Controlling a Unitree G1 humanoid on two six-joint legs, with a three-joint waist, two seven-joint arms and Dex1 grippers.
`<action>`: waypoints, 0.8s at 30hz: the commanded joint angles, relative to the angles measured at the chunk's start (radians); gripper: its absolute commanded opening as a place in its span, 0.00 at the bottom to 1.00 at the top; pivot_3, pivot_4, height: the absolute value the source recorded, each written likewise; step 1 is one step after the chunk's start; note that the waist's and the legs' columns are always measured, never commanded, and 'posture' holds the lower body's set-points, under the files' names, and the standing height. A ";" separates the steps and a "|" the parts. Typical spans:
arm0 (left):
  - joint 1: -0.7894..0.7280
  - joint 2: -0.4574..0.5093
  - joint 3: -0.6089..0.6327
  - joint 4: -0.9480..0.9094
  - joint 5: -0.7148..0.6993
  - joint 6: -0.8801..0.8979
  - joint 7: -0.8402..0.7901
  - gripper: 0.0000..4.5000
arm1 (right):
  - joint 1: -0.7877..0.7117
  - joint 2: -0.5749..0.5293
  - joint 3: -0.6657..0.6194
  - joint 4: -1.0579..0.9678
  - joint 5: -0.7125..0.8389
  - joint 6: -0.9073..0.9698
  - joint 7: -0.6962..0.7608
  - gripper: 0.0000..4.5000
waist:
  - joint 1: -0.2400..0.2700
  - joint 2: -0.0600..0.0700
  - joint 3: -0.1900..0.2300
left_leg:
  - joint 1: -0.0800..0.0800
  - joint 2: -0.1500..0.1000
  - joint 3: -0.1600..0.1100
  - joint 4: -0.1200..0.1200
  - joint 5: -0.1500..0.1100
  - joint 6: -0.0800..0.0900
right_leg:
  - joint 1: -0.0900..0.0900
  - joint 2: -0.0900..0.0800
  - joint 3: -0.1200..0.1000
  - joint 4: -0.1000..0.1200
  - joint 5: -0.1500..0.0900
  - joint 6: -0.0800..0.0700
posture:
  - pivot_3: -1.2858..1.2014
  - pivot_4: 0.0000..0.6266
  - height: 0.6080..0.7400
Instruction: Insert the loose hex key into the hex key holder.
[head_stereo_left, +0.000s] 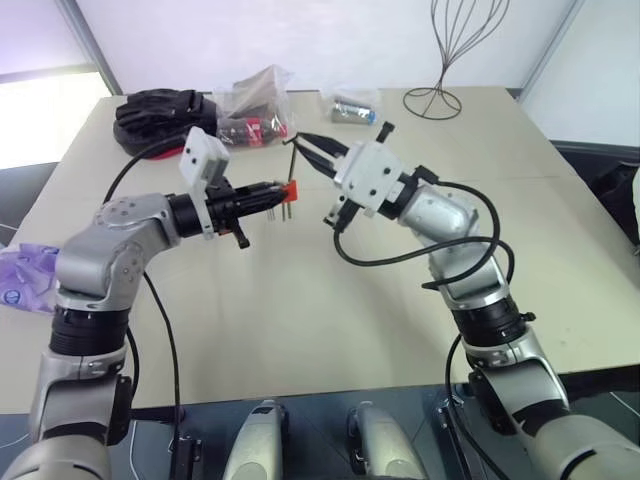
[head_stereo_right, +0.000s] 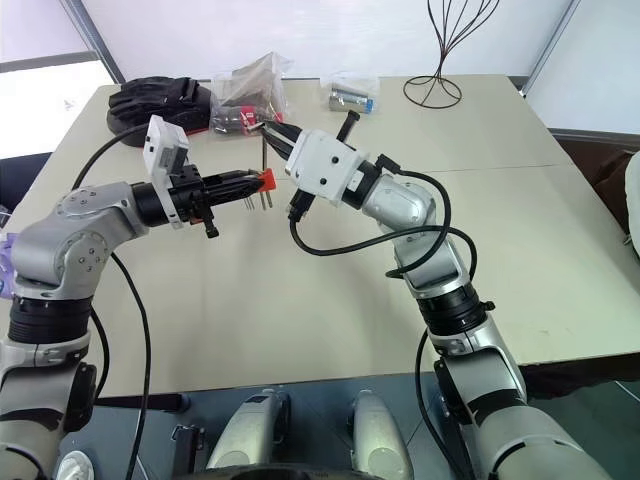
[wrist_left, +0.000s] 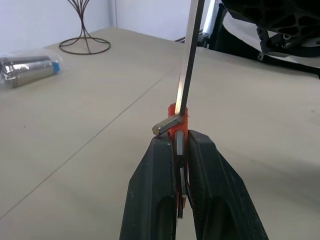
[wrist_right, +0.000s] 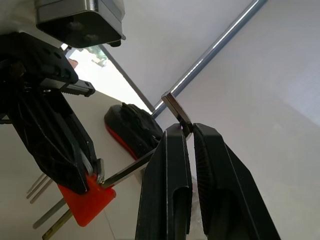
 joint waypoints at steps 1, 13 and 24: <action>-0.009 0.008 0.025 -0.041 -0.013 -0.010 0.001 0.00 | -0.004 -0.003 -0.002 -0.014 -0.006 -0.016 0.002 0.01 | 0.000 0.000 0.000 | 0.000 0.000 0.000 0.000 0.000 0.000 | 0.000 0.000 0.000 0.000 0.000 0.000 | 0.52 0.24 1.00; -0.011 0.009 0.023 -0.039 -0.012 -0.013 -0.001 0.00 | -0.002 -0.024 -0.010 -0.005 -0.015 -0.026 0.010 0.01 | 0.000 0.000 0.000 | 0.000 0.000 0.000 0.000 0.000 0.000 | 0.000 0.000 0.000 0.000 0.000 0.000 | 0.52 0.24 1.00; -0.014 0.004 0.020 -0.040 -0.012 -0.014 0.001 0.00 | -0.005 -0.019 0.018 0.003 -0.012 -0.012 0.052 0.08 | 0.000 0.000 0.000 | 0.000 0.000 0.000 0.000 0.000 0.000 | 0.000 0.000 0.000 0.000 0.000 0.000 | 0.52 0.24 1.00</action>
